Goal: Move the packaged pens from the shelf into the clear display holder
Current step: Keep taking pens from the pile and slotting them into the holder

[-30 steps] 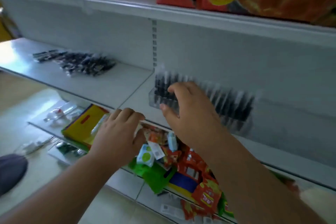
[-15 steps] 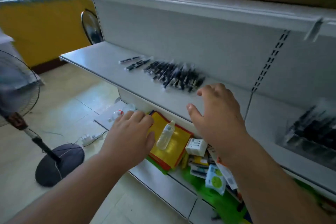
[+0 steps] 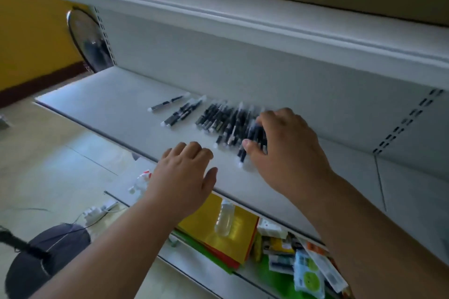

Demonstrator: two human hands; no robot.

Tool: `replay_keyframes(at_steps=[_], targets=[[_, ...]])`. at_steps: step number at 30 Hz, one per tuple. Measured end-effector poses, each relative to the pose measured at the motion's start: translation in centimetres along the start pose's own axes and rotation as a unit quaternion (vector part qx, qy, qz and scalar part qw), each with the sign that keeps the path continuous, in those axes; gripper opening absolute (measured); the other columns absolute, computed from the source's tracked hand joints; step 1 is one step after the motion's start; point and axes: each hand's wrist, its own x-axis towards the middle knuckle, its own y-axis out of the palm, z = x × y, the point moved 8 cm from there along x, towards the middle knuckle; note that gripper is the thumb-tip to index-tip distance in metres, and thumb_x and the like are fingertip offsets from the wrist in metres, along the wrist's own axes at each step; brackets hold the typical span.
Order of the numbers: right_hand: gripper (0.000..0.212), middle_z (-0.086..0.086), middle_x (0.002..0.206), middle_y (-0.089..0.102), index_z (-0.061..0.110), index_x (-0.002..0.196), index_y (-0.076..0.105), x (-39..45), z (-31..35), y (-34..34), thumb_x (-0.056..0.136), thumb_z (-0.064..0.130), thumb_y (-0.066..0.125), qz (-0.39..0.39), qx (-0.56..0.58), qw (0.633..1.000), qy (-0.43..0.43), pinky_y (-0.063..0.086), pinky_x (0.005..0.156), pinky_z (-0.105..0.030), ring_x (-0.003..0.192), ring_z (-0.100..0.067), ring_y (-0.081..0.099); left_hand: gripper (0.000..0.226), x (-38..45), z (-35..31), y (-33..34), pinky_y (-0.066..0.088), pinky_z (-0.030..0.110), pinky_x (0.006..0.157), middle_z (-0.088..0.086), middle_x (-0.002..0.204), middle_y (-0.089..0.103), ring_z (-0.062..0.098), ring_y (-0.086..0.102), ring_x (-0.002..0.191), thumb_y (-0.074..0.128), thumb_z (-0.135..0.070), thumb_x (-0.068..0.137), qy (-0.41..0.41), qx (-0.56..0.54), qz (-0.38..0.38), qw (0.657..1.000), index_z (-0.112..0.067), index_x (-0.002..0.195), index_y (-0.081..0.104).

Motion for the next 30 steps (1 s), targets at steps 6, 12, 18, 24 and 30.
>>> replay_keyframes(at_steps=[6, 12, 18, 24, 30], targets=[[0.043, -0.004, 0.124, 0.049, 0.022, 0.123, 0.049, 4.4, 3.4, 2.6, 0.092, 0.051, 0.053, -0.006, -0.017, 0.999, 0.043, 0.042, 0.094, -0.039, 0.113, -0.025, 0.048, 0.036, 4.9, 6.4, 1.2, 0.048, 0.041, 0.089, -0.002, 0.105, 0.064, 0.026, 0.061, 0.101, 0.046, -0.047, 0.092, 0.012, -0.042, -0.001, 0.999, -0.022, 0.11, 0.066], [0.041, -0.004, 0.114, 0.055, 0.02, 0.116, 0.055, 6.6, 6.8, 5.3, 0.088, 0.05, 0.058, -0.031, -0.039, 0.991, 0.128, 0.042, 0.084, -0.035, 0.105, -0.026, 0.052, 0.033, 10.3, 13.9, 3.1, 0.044, 0.04, 0.09, 0.003, 0.11, 0.062, 0.029, 0.056, 0.107, 0.051, -0.044, 0.091, 0.039, -0.057, 0.002, 0.998, -0.02, 0.11, 0.063], [0.04, -0.004, 0.115, 0.056, 0.019, 0.117, 0.054, 7.6, 9.5, 7.3, 0.09, 0.048, 0.055, -0.038, -0.018, 0.982, 0.185, 0.043, 0.082, -0.035, 0.103, -0.024, 0.052, 0.062, 13.3, 19.6, 5.2, 0.037, 0.041, 0.098, 0.006, 0.125, 0.052, 0.029, 0.045, 0.119, 0.047, -0.065, 0.089, 0.002, -0.063, 0.053, 0.997, -0.018, 0.129, 0.051], [0.04, -0.005, 0.115, 0.058, 0.016, 0.118, 0.056, 8.6, 11.1, 7.5, 0.09, 0.045, 0.058, -0.061, -0.017, 0.978, 0.198, 0.039, 0.079, -0.031, 0.103, -0.022, 0.054, 0.066, 15.0, 21.4, 6.6, 0.032, 0.039, 0.105, 0.004, 0.132, 0.047, 0.027, 0.039, 0.127, 0.044, -0.067, 0.088, 0.018, -0.108, 0.106, 0.988, -0.022, 0.135, 0.048], [0.038, -0.005, 0.106, 0.06, 0.015, 0.111, 0.058, 8.7, 10.6, 7.5, 0.087, 0.045, 0.058, -0.085, -0.022, 0.971, 0.22, 0.047, 0.08, -0.038, 0.096, -0.026, 0.056, 0.04, 16.3, 21.1, 6.9, 0.041, 0.036, 0.085, 0.013, 0.117, 0.059, 0.033, 0.053, 0.111, 0.05, -0.041, 0.087, 0.03, -0.072, 0.148, 0.986, -0.01, 0.113, 0.054]])
